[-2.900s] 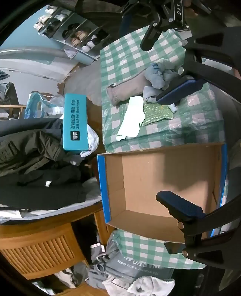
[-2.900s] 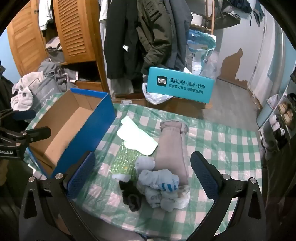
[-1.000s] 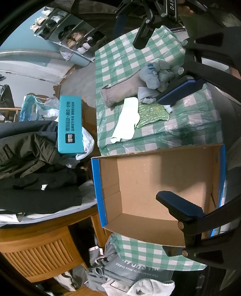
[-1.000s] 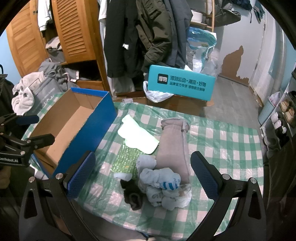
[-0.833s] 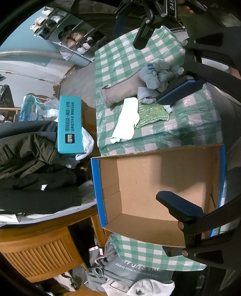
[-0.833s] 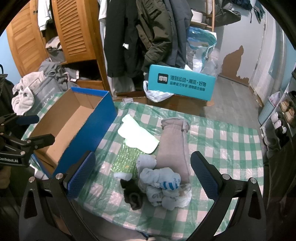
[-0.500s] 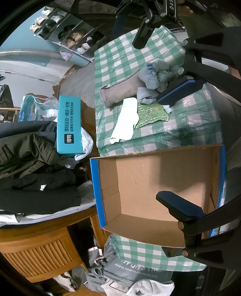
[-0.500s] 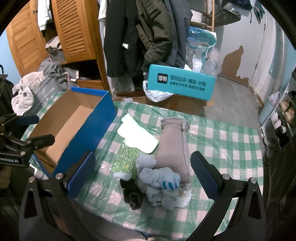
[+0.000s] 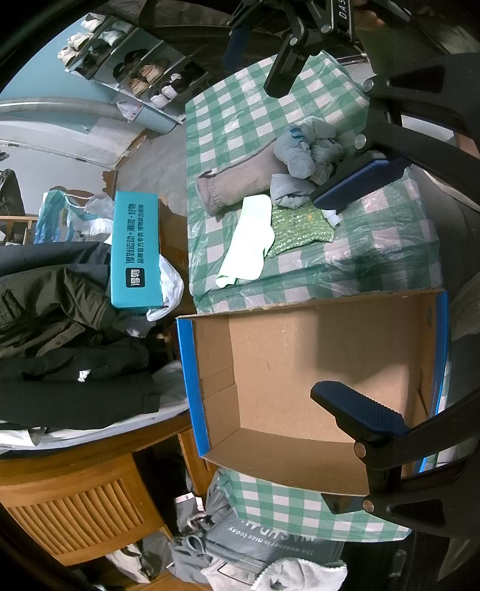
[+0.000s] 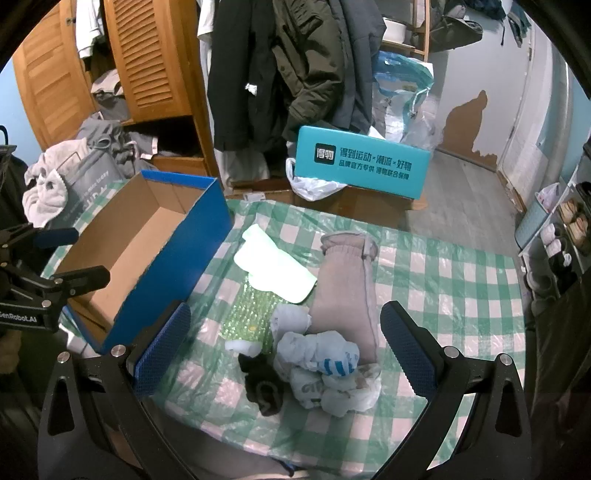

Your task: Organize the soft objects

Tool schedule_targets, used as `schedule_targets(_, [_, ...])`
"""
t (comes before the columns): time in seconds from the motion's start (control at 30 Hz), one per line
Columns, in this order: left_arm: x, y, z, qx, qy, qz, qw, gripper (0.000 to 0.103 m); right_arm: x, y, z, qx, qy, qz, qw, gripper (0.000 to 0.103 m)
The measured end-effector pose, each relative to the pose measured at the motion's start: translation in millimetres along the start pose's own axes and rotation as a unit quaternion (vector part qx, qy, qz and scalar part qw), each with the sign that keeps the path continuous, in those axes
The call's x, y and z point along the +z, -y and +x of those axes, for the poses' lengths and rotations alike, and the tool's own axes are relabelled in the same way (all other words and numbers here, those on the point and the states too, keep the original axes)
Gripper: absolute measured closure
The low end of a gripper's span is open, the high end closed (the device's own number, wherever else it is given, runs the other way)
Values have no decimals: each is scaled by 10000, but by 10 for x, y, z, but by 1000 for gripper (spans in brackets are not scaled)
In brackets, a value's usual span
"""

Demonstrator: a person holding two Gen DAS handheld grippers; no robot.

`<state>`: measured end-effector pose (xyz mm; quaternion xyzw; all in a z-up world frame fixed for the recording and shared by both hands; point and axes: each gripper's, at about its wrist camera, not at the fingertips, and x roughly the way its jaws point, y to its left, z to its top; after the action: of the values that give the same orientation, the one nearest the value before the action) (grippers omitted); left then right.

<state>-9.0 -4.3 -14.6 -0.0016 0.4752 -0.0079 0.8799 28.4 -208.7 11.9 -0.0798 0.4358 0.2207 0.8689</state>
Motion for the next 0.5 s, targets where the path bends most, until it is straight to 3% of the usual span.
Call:
schedule_targets(0.37, [-123, 73, 100, 48, -53, 78, 9999, 8, 24, -19, -3, -31, -41, -32, 10000, 2])
schedule_targets(0.5, [-101, 115, 160, 0, -176, 160, 9997, 8, -107, 36, 122, -44, -176, -60, 9998, 2])
